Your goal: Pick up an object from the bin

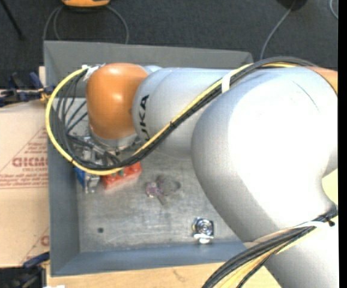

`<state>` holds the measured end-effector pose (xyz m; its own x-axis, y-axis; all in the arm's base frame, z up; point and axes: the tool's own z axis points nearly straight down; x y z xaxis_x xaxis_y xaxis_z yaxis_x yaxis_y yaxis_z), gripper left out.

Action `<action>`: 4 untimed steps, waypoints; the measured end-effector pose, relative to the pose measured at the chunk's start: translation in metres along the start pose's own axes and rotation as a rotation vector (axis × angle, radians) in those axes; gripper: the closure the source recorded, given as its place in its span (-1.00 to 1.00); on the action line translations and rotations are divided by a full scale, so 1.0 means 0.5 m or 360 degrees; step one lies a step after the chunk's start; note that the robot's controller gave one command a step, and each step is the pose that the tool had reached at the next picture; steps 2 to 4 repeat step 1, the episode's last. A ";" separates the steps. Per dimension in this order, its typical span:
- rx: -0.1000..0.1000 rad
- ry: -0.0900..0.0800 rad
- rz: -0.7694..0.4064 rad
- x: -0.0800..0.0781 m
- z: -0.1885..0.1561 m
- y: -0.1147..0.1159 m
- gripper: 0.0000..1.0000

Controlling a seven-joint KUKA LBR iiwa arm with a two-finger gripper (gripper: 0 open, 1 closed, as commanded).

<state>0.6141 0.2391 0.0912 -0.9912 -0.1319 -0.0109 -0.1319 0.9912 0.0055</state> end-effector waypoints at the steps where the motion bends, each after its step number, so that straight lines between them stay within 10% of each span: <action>1: -0.0001 -0.0004 0.0000 -0.008 -0.157 0.002 1.00; 4: -0.0001 -0.0004 0.0000 -0.008 -0.157 0.002 1.00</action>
Offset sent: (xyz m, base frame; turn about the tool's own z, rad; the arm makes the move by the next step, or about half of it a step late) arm 0.0000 0.0000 0.0720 0.0000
